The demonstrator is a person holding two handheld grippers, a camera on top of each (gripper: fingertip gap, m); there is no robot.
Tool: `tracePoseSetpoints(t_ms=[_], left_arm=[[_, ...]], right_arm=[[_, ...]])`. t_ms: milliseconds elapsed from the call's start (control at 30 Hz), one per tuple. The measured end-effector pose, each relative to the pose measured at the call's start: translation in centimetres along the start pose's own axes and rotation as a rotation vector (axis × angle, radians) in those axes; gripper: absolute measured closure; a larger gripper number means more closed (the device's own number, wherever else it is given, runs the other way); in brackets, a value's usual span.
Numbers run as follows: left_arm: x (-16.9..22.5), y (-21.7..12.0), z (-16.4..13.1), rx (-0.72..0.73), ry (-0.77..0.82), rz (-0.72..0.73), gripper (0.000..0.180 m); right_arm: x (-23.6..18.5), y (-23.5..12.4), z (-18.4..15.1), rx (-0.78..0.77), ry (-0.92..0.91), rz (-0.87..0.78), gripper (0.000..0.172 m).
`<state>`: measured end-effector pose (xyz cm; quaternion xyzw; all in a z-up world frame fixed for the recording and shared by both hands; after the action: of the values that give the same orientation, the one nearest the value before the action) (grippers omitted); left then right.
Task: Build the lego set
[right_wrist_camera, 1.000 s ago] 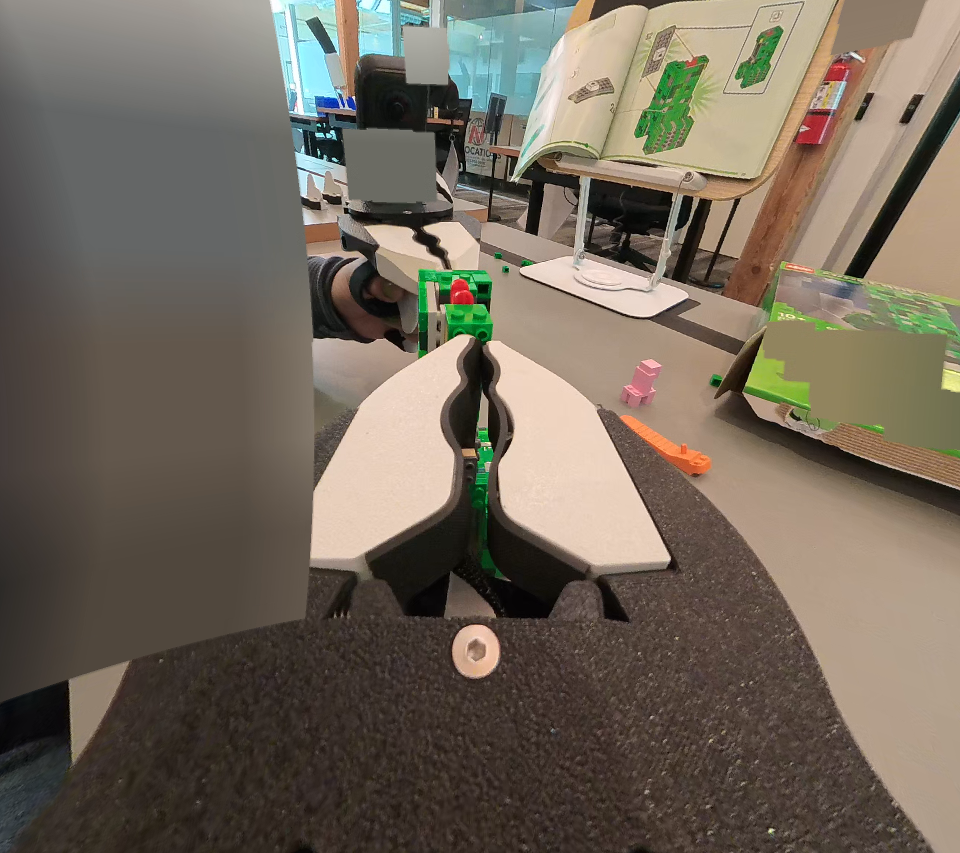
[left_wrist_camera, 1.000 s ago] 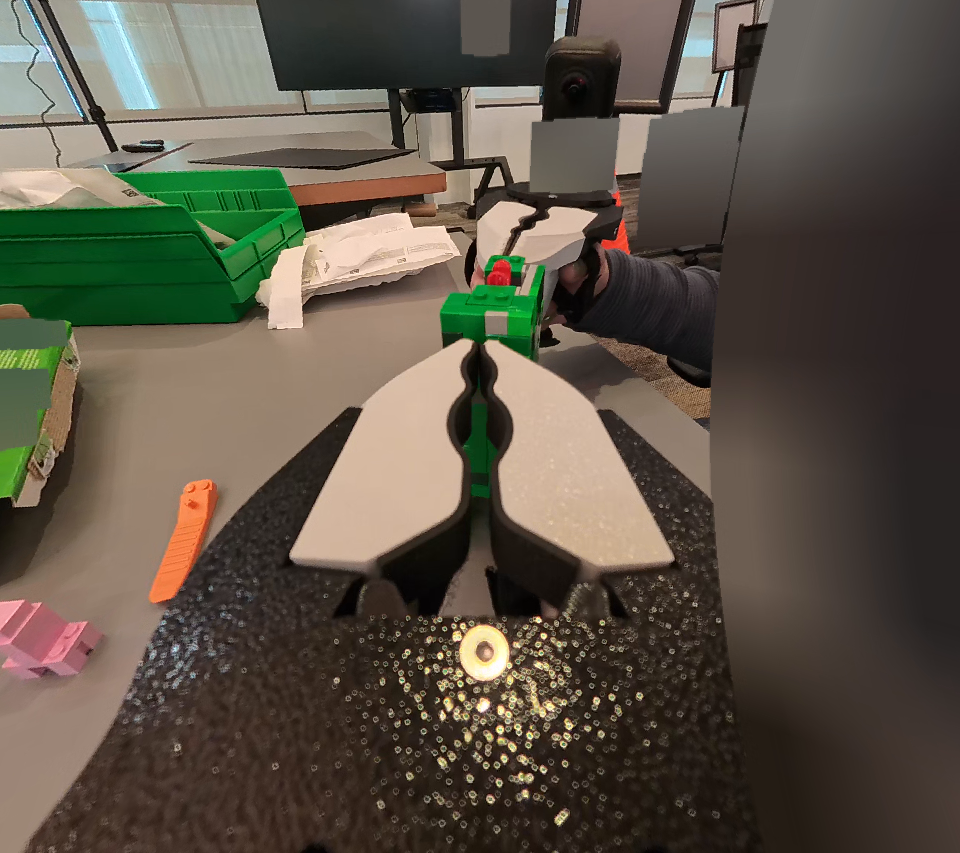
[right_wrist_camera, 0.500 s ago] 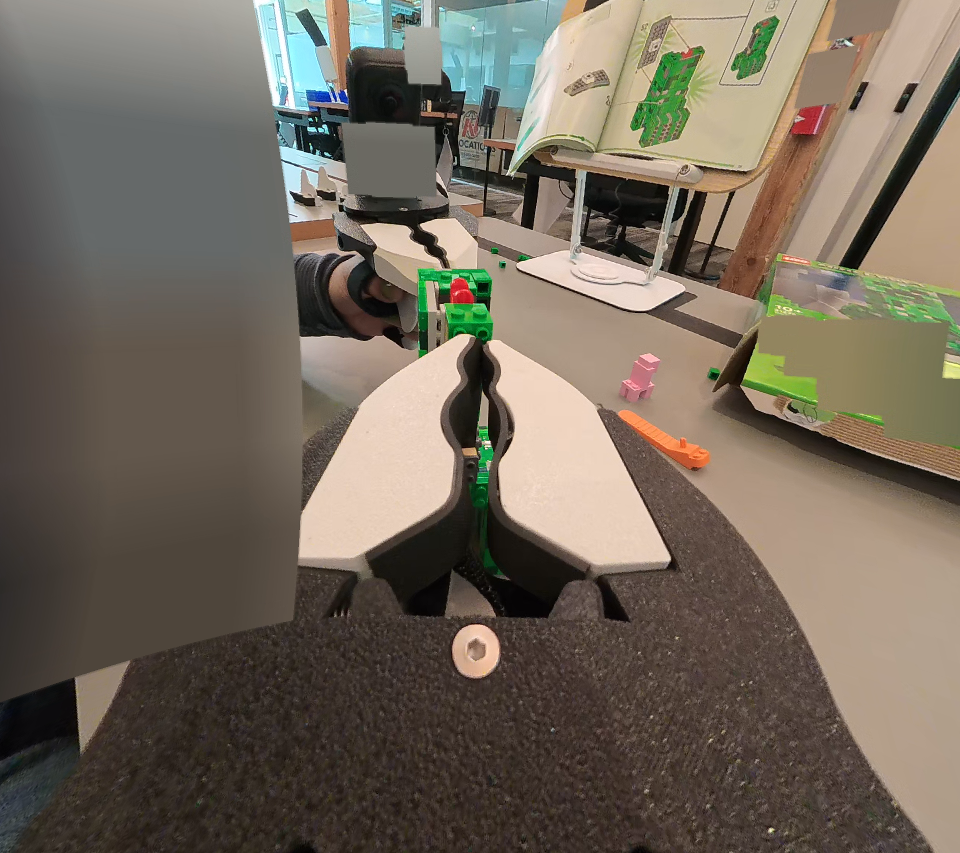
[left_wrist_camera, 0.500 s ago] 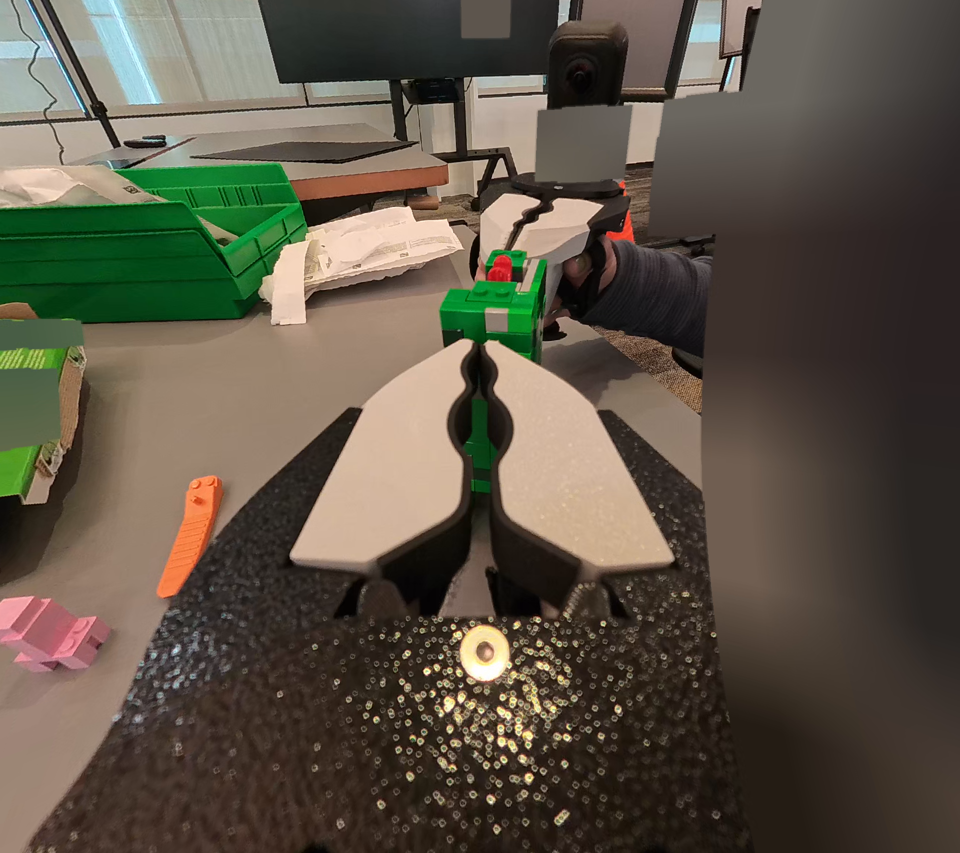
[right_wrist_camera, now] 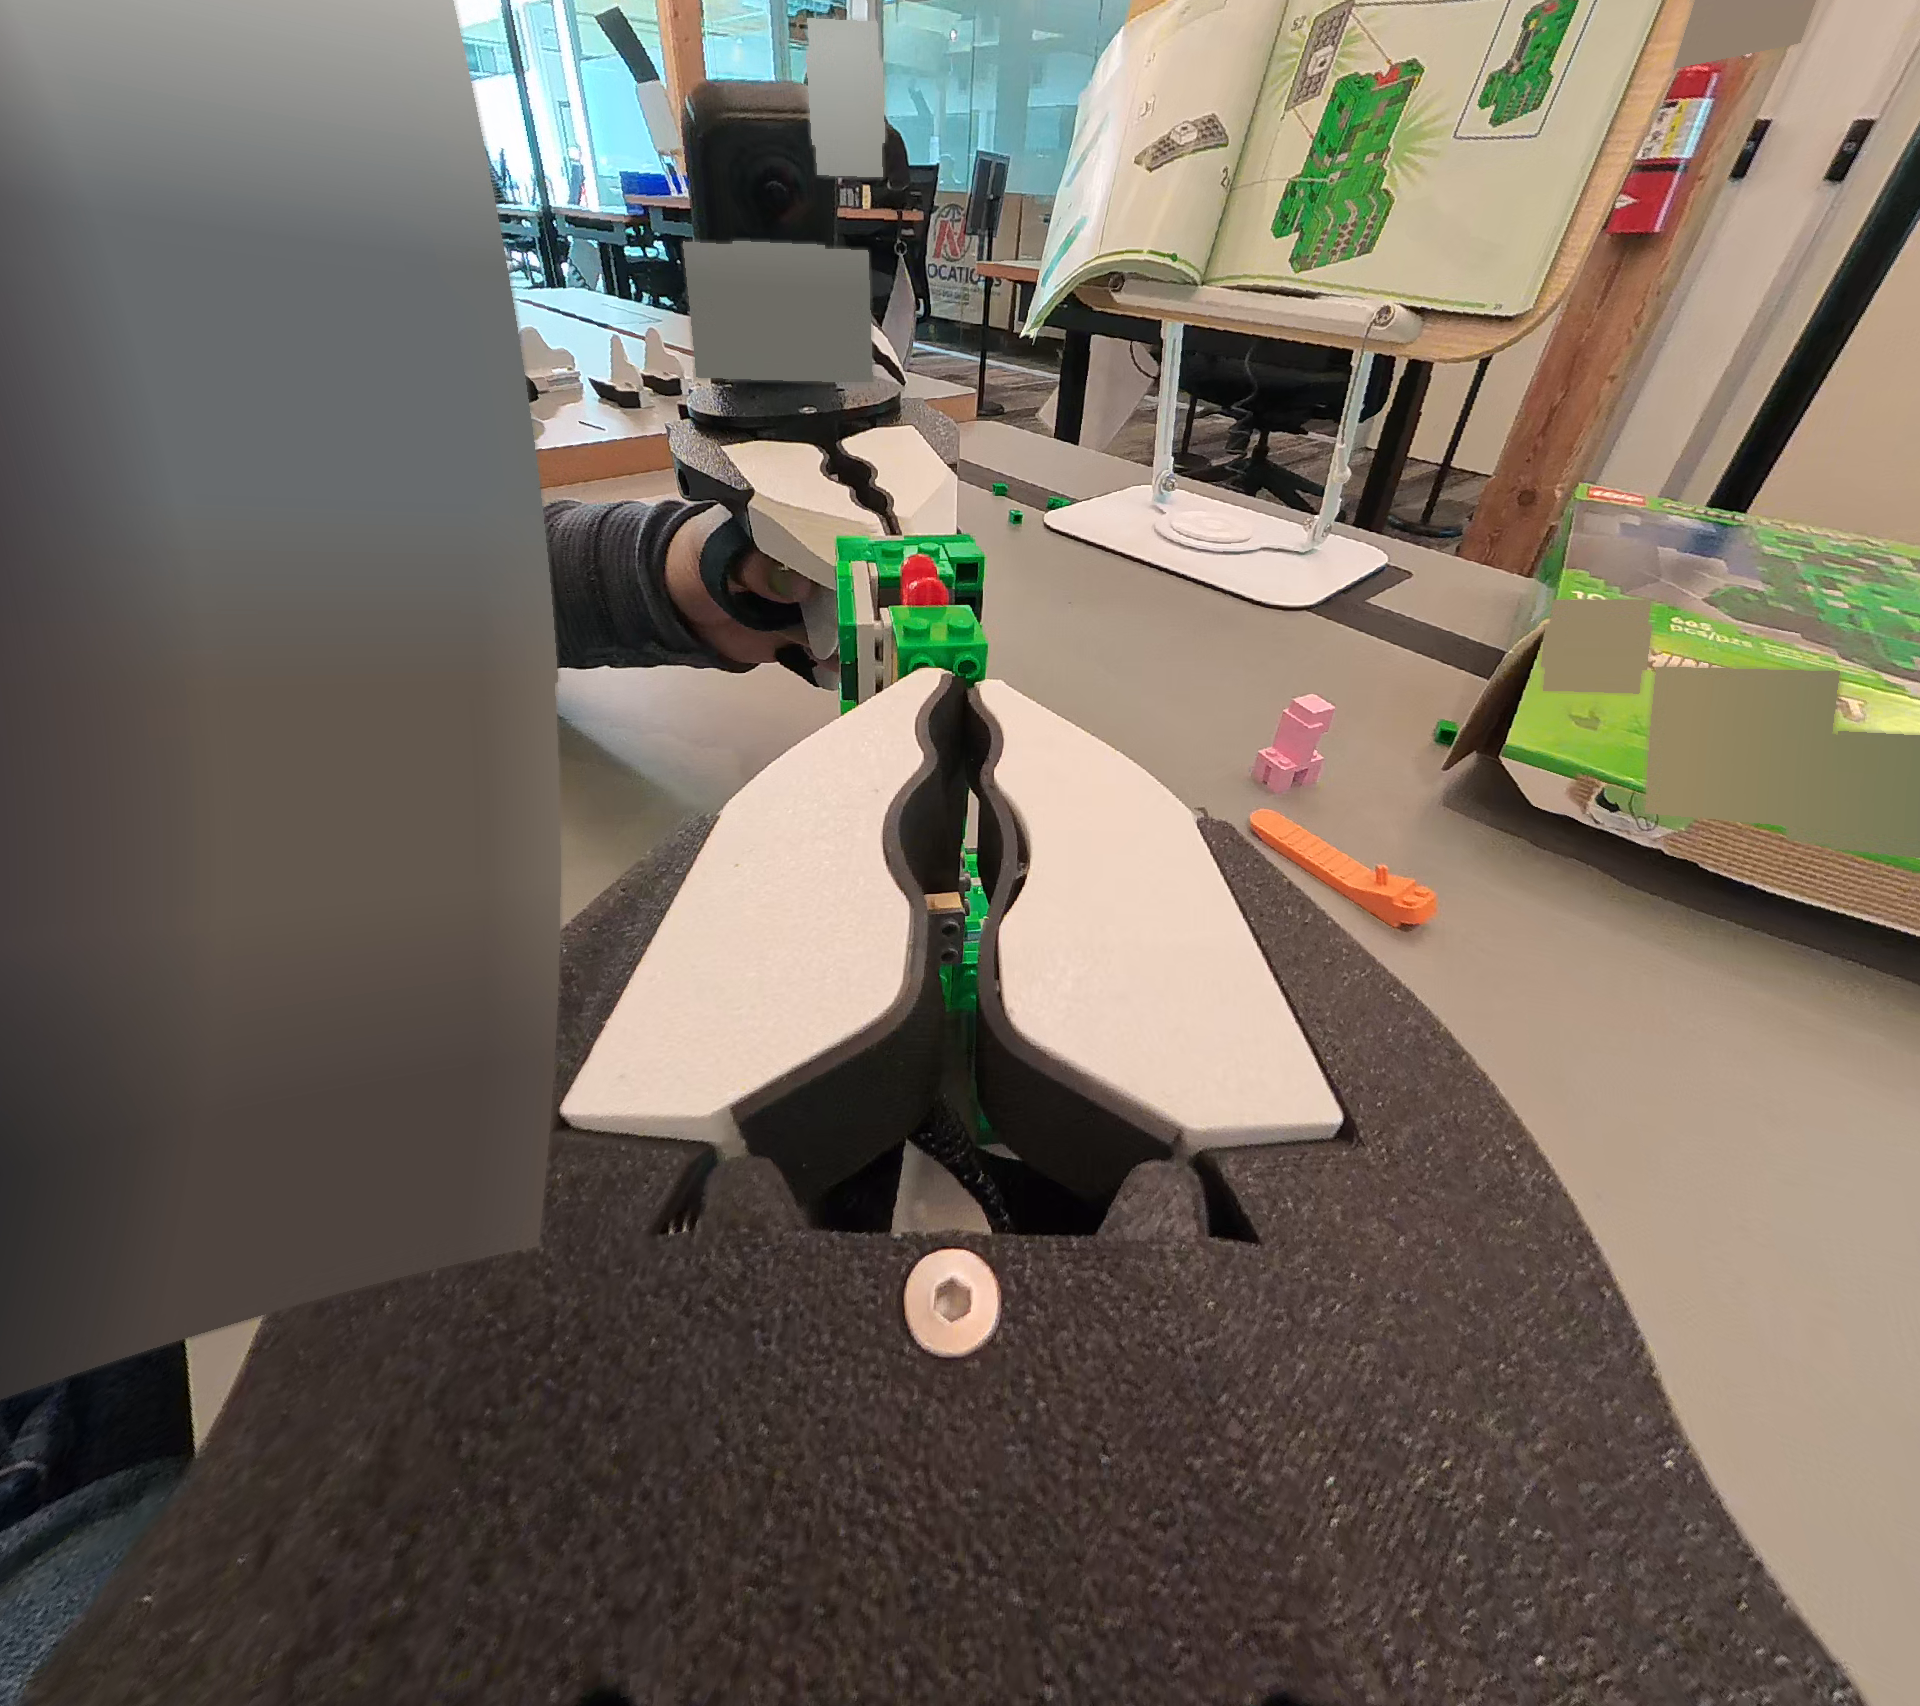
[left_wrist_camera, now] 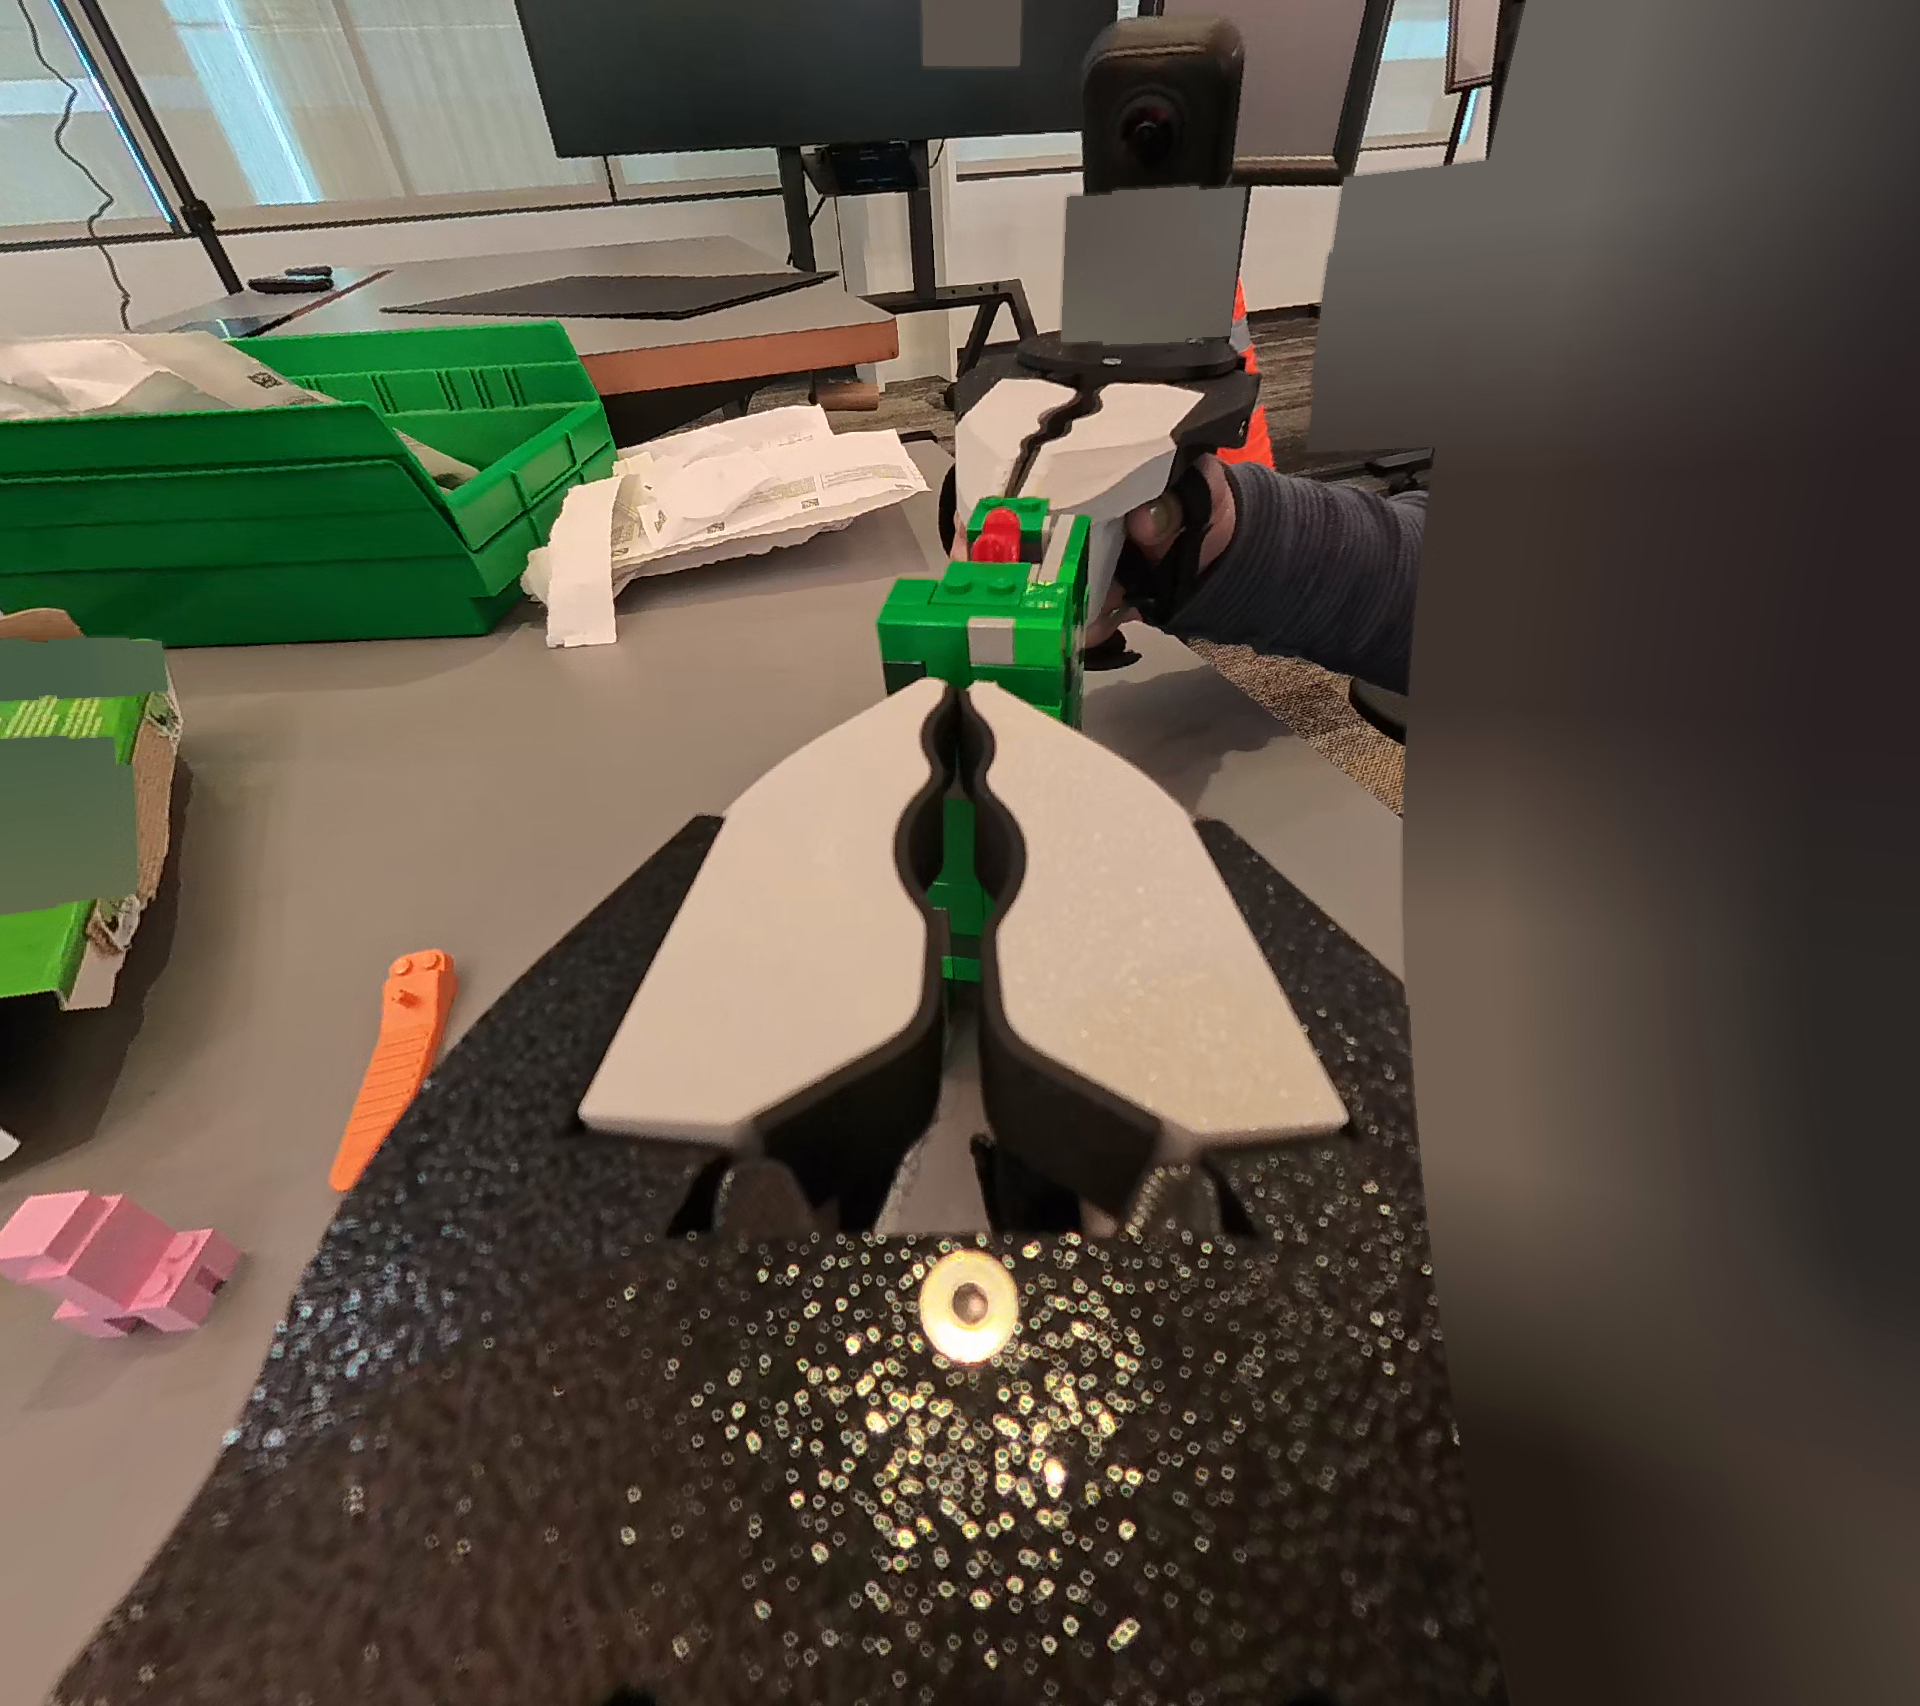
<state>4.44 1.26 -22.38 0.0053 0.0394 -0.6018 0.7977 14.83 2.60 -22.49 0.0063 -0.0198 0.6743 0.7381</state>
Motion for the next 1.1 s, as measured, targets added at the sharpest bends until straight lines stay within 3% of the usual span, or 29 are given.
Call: tracePoseSetpoints(t_ms=[1100], left_arm=[[-0.66,-0.33,-0.46,0.010,-0.009,0.054,0.180]], right_arm=[[-0.06,-0.65,-0.58,0.042,-0.007,-0.058,0.169]])
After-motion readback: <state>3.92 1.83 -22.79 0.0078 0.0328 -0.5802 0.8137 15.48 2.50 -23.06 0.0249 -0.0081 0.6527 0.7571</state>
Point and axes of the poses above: each gripper's, where its closed fingertips meet, y out along the fingers, z out of its top, x = y × z across the jaws, the point moved 3 cm from there along -y, back along the fingers, and after that the axes turned 1 degree about y, right-handed, at the moved point
